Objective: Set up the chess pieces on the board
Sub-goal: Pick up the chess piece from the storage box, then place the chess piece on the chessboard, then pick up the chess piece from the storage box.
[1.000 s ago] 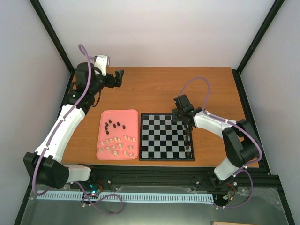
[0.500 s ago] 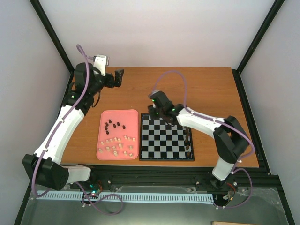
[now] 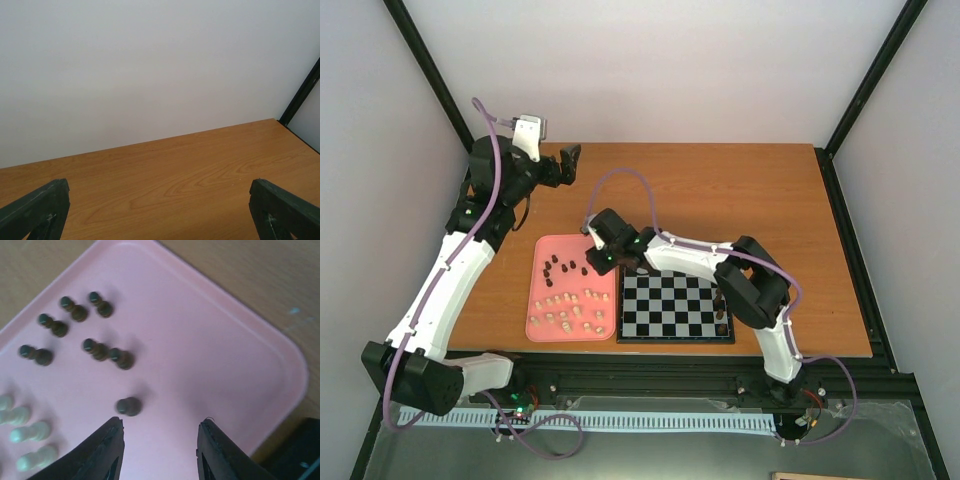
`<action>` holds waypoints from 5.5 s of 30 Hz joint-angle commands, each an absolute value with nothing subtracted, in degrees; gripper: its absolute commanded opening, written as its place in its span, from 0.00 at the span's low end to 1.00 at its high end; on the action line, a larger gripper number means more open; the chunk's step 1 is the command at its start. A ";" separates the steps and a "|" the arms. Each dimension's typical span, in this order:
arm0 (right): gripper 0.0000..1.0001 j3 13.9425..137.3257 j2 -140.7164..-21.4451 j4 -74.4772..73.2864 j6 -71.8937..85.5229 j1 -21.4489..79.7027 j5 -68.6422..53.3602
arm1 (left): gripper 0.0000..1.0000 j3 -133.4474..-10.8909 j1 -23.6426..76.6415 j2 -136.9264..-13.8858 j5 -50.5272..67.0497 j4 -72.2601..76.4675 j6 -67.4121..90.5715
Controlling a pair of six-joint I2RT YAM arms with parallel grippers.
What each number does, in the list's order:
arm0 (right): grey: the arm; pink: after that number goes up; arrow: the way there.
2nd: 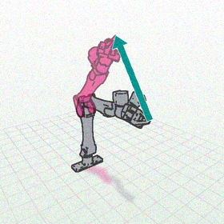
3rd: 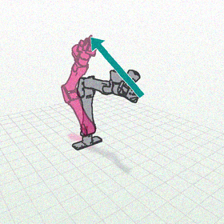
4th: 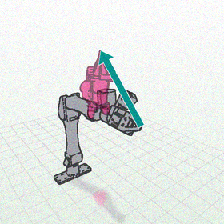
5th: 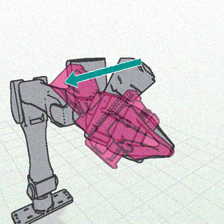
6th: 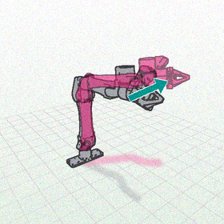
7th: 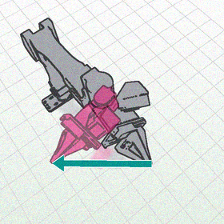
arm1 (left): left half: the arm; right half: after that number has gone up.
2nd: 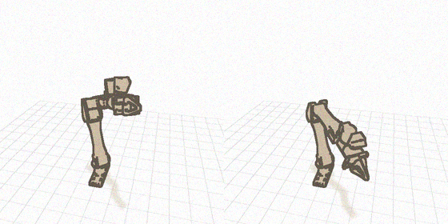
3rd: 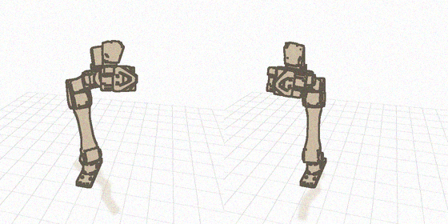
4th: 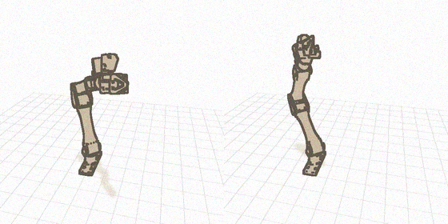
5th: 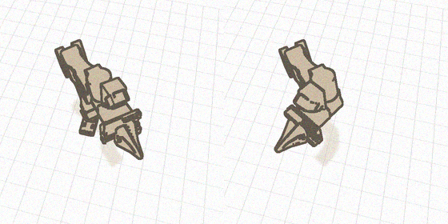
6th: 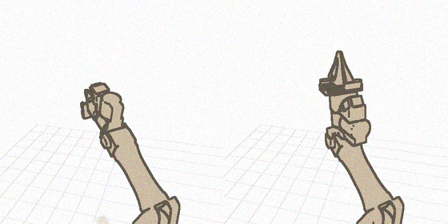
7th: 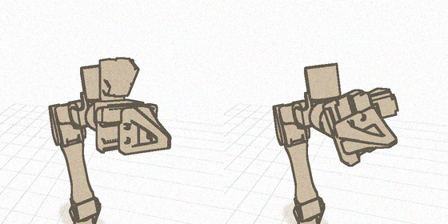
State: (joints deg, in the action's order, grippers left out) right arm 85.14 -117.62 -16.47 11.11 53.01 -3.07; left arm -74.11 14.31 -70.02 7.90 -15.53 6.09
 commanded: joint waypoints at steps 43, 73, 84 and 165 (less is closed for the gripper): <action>0.03 92.02 -123.03 -20.51 7.92 57.41 0.11 | 1.00 -74.09 14.50 -70.04 7.40 -14.06 6.48; 0.03 46.73 -82.01 -17.37 20.25 35.90 14.11 | 1.00 -75.38 14.50 -73.13 9.10 -14.24 6.97; 0.03 46.41 -87.32 -15.18 20.96 32.41 11.29 | 1.00 -75.48 14.50 -73.82 8.88 -14.16 6.86; 0.21 55.48 -95.84 -12.66 19.77 33.22 8.13 | 1.00 -75.57 14.50 -73.99 9.78 -13.89 6.94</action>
